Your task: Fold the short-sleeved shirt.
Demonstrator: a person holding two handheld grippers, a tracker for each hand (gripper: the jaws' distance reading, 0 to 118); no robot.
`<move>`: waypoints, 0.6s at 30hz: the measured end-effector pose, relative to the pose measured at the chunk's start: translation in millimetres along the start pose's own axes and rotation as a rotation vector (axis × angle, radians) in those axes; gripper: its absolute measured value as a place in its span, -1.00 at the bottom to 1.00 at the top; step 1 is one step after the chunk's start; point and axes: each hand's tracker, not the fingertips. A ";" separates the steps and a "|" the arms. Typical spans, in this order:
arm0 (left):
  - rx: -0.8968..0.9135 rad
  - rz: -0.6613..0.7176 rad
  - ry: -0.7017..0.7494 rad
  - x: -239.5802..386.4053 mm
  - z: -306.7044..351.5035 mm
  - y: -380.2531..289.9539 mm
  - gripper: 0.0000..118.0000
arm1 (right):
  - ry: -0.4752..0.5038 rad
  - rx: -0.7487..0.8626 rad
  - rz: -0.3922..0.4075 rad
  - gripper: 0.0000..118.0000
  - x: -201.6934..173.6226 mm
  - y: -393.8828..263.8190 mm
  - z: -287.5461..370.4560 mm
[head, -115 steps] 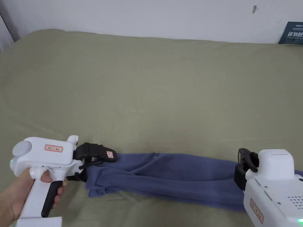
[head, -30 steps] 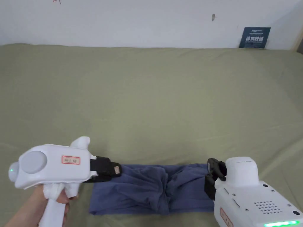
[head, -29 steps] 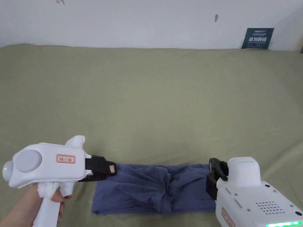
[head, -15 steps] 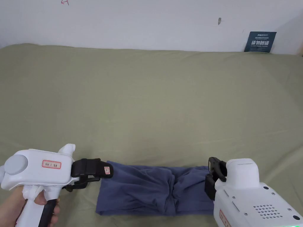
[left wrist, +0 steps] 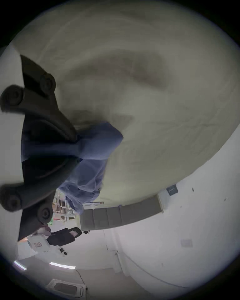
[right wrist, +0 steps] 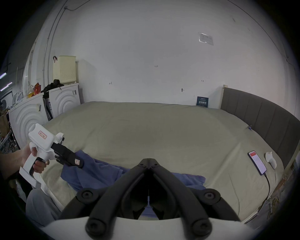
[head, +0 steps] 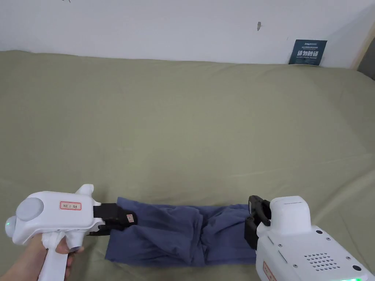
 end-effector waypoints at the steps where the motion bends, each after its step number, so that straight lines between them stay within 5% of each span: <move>1: 0.034 0.012 0.024 2.5 10.8 1.1 -0.85 | 0.001 0.006 0.001 -1.00 0.6 1.4 1.8; 11: 0.253 0.052 0.241 31.1 147.8 -5.3 -0.85 | 0.021 0.051 0.003 -1.00 6.8 12.3 7.3; 18: 0.208 -0.170 0.327 110.9 118.5 -12.4 -0.85 | -0.058 0.124 -0.017 -1.00 8.5 19.9 10.5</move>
